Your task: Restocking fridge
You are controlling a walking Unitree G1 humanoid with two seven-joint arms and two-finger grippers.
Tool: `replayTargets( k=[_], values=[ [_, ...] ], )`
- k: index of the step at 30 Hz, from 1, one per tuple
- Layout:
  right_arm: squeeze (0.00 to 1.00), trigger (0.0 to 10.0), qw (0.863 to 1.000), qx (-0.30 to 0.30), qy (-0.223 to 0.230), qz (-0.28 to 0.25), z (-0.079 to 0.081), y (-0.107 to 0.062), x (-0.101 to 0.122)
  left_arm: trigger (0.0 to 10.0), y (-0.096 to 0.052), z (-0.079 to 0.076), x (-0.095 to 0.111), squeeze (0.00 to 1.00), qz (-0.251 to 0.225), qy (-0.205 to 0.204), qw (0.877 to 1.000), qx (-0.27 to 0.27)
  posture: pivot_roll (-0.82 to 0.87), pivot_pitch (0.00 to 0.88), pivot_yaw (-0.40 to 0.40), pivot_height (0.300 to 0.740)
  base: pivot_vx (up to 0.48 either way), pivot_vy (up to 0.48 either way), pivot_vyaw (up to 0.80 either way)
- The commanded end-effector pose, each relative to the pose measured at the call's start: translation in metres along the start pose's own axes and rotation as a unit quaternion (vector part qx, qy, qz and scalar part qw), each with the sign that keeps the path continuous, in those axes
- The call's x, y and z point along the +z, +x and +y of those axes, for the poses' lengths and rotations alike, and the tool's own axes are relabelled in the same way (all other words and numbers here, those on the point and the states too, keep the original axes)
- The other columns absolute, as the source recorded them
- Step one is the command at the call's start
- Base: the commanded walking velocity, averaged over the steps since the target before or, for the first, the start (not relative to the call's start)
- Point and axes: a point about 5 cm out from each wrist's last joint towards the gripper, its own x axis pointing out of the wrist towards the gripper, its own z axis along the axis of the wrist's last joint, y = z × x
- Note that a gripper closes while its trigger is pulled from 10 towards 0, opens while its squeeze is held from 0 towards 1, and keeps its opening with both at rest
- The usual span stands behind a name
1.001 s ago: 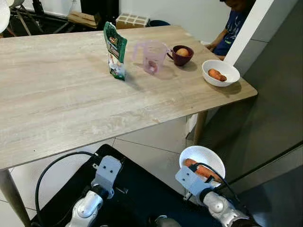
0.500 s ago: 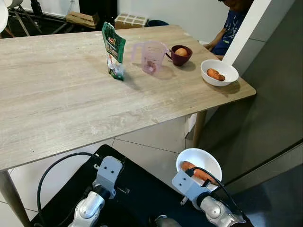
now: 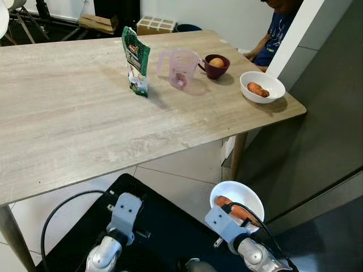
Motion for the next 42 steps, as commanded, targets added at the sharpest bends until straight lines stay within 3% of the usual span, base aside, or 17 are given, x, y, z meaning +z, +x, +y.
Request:
replayTargets(
  k=[1, 7, 9, 12, 16, 23, 30, 35, 40, 42],
  values=[
    [0.00, 10.0, 1.000, -0.016, 0.017, 0.008, -0.001, -0.002, -0.005, 10.0, -0.005, -0.007, -0.010, 0.00, 0.019, -0.012, 1.000, -0.001, -0.07, 0.124, -0.099, 0.740, 0.000, 0.000, 0.00],
    [0.00, 10.0, 1.000, 0.018, -0.025, 0.001, 0.004, -0.003, -0.004, 10.0, -0.011, -0.011, -0.023, 0.00, 0.047, -0.018, 0.999, 0.008, -0.07, 0.113, -0.108, 0.740, 0.000, 0.000, 0.00],
    [0.00, 10.0, 0.999, 0.026, 0.029, 0.022, 0.008, -0.004, -0.009, 10.0, -0.013, -0.013, -0.030, 0.00, 0.063, -0.033, 0.997, 0.017, -0.06, 0.111, -0.113, 0.740, 0.000, 0.000, 0.00],
    [0.00, 10.0, 0.996, 0.036, 0.074, 0.035, 0.012, -0.005, -0.012, 10.0, -0.015, -0.014, -0.038, 0.00, 0.085, -0.045, 0.995, 0.024, -0.06, 0.109, -0.115, 0.740, 0.000, 0.000, 0.00],
    [0.00, 10.0, 0.995, 0.051, 0.075, 0.043, 0.018, -0.006, -0.014, 10.0, -0.019, -0.015, -0.050, 0.00, 0.118, -0.035, 0.992, 0.025, -0.06, 0.111, -0.106, 0.740, 0.000, 0.000, 0.00],
    [0.00, 10.0, 0.993, 0.029, 0.103, 0.053, 0.017, -0.007, -0.017, 10.0, -0.018, -0.013, -0.049, 0.00, 0.114, -0.032, 0.993, 0.029, -0.06, 0.108, -0.095, 0.740, 0.000, 0.000, 0.00],
    [0.00, 10.0, 0.999, 0.021, -0.011, 0.028, 0.013, -0.006, -0.012, 10.0, -0.014, -0.011, -0.047, 0.00, 0.107, -0.028, 0.993, 0.034, -0.05, 0.108, -0.091, 0.740, 0.000, 0.000, 0.00],
    [0.00, 10.0, 0.999, 0.024, -0.027, 0.027, 0.011, -0.004, -0.011, 10.0, -0.014, -0.011, -0.047, 0.00, 0.105, -0.027, 0.993, 0.035, -0.05, 0.105, -0.091, 0.740, 0.000, 0.000, 0.00],
    [0.00, 10.0, 1.000, 0.013, 0.000, 0.021, 0.009, -0.003, -0.007, 10.0, -0.014, -0.011, -0.048, 0.00, 0.106, -0.025, 0.993, 0.037, -0.06, 0.099, -0.093, 0.740, 0.000, 0.000, 0.00],
    [0.00, 10.0, 1.000, -0.001, -0.010, 0.020, 0.007, -0.002, -0.006, 10.0, -0.014, -0.011, -0.048, 0.00, 0.106, -0.025, 0.993, 0.037, -0.06, 0.099, -0.093, 0.740, 0.000, 0.000, 0.00]
  ],
)
